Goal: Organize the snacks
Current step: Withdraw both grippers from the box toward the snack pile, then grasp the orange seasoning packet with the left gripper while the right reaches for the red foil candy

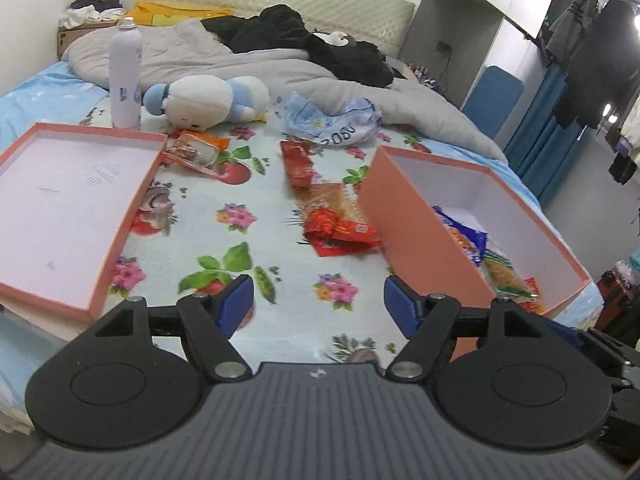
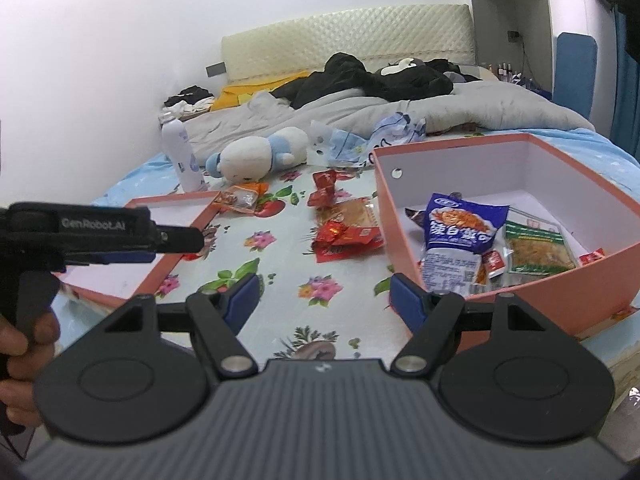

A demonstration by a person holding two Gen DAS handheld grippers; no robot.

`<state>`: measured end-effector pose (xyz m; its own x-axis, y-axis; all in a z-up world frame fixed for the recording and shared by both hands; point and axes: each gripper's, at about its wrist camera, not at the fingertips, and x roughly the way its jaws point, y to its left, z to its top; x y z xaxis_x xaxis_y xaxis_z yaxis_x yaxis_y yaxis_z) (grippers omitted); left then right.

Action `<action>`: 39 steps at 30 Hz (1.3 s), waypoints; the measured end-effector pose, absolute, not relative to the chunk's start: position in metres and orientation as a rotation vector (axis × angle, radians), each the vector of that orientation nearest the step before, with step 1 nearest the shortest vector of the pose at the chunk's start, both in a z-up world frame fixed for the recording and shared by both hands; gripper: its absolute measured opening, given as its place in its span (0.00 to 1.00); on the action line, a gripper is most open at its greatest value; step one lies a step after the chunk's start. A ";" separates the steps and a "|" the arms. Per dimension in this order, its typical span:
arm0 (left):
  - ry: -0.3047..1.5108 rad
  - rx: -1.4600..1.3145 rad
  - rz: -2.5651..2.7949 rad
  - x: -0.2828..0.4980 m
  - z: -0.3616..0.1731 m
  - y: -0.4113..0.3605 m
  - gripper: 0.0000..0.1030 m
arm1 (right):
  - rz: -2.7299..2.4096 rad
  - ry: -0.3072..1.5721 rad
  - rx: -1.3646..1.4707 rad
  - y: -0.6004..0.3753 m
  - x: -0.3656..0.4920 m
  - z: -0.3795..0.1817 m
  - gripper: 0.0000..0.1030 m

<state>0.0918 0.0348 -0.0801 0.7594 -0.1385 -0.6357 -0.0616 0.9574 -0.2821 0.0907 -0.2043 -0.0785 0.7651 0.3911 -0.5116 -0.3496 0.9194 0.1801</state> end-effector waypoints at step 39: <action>0.865 0.141 0.120 0.444 -0.176 0.159 0.74 | 0.347 0.667 -0.055 -0.082 0.302 -0.187 0.63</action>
